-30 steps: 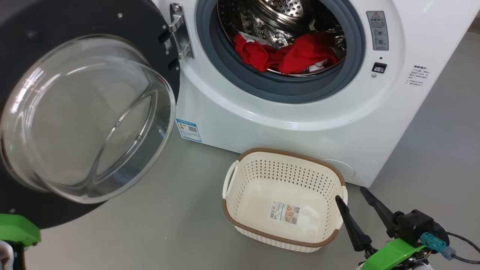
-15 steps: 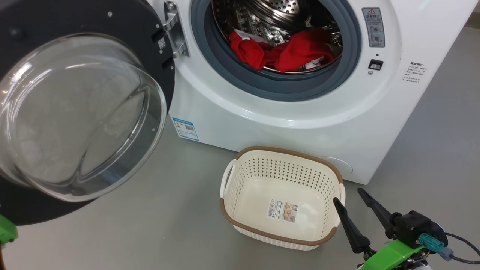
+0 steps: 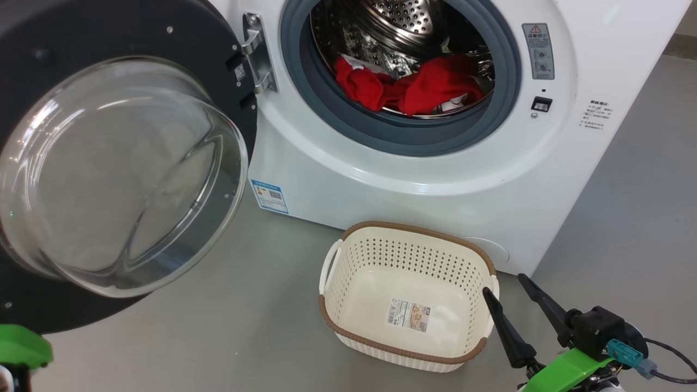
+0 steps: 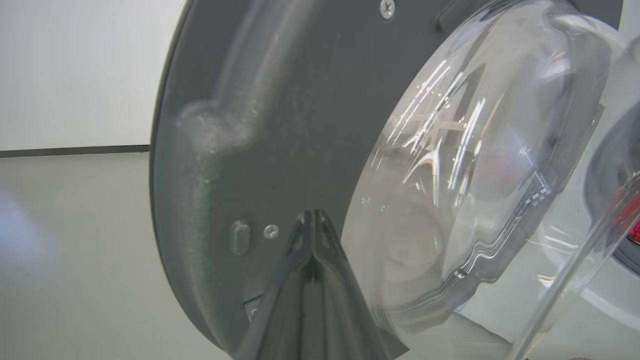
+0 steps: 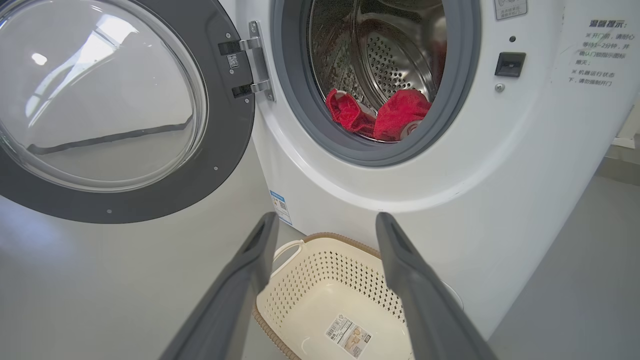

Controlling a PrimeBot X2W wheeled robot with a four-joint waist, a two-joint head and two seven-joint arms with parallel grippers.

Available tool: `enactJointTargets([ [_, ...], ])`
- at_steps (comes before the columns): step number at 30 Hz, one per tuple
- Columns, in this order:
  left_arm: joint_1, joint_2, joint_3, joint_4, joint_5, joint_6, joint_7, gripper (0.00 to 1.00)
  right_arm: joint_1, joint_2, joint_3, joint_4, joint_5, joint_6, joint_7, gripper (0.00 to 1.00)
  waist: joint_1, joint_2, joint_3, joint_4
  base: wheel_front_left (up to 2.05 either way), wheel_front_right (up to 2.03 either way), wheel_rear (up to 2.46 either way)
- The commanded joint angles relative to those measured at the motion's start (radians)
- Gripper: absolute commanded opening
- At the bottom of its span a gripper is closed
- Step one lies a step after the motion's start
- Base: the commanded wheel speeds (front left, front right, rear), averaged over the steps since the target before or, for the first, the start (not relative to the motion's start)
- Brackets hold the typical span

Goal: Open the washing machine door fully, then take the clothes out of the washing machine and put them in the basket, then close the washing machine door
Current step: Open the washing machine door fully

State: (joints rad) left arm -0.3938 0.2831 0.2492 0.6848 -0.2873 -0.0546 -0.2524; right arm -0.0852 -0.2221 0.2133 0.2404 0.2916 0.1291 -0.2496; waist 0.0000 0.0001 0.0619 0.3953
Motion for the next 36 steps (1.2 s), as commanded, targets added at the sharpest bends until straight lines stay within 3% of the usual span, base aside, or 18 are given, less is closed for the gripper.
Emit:
enactJointTargets([
  [1,0.016,0.034,0.036,-0.042,0.018,-0.011,-0.009,0.0,-0.02,-0.002,0.021,-0.022,-0.01,0.002,-0.012,1.0,0.0,-0.0001,-0.005,0.001,0.0,0.0,0.0],
  [3,0.051,0.003,0.045,-0.081,0.031,-0.024,-0.009,0.05,-0.017,0.0,0.017,-0.023,-0.011,0.002,-0.012,1.0,0.0,-0.0001,-0.009,0.004,0.0,0.0,0.0],
  [6,0.089,-0.033,0.056,-0.13,0.038,-0.037,-0.009,0.58,-0.015,0.0,0.014,-0.024,-0.011,0.002,-0.012,1.0,0.0,-0.0001,-0.012,0.003,0.0,0.0,0.0],
  [7,0.102,-0.044,0.061,-0.146,0.039,-0.042,-0.009,0.96,-0.014,0.001,0.013,-0.025,-0.011,0.002,-0.012,1.0,0.0,-0.0001,-0.014,0.002,0.0,0.0,0.0],
  [8,0.117,-0.054,0.067,-0.164,0.039,-0.046,-0.009,1.0,-0.013,0.001,0.012,-0.025,-0.011,0.002,-0.012,1.0,0.0,-0.0001,-0.016,0.0,0.0,0.0,0.0],
  [20,0.284,-0.155,0.014,-0.356,0.053,-0.075,-0.009,1.0,-0.005,0.004,-0.011,-0.034,-0.016,0.002,-0.012,1.0,0.0,-0.0001,-0.025,-0.072,0.0,0.0,0.0],
  [36,0.344,-0.145,-0.159,-0.465,-0.028,-0.076,-0.009,1.0,-0.011,-0.001,-0.06,-0.051,-0.023,0.002,-0.012,1.0,0.0,-0.0001,-0.01,-0.267,0.0,0.0,0.0],
])
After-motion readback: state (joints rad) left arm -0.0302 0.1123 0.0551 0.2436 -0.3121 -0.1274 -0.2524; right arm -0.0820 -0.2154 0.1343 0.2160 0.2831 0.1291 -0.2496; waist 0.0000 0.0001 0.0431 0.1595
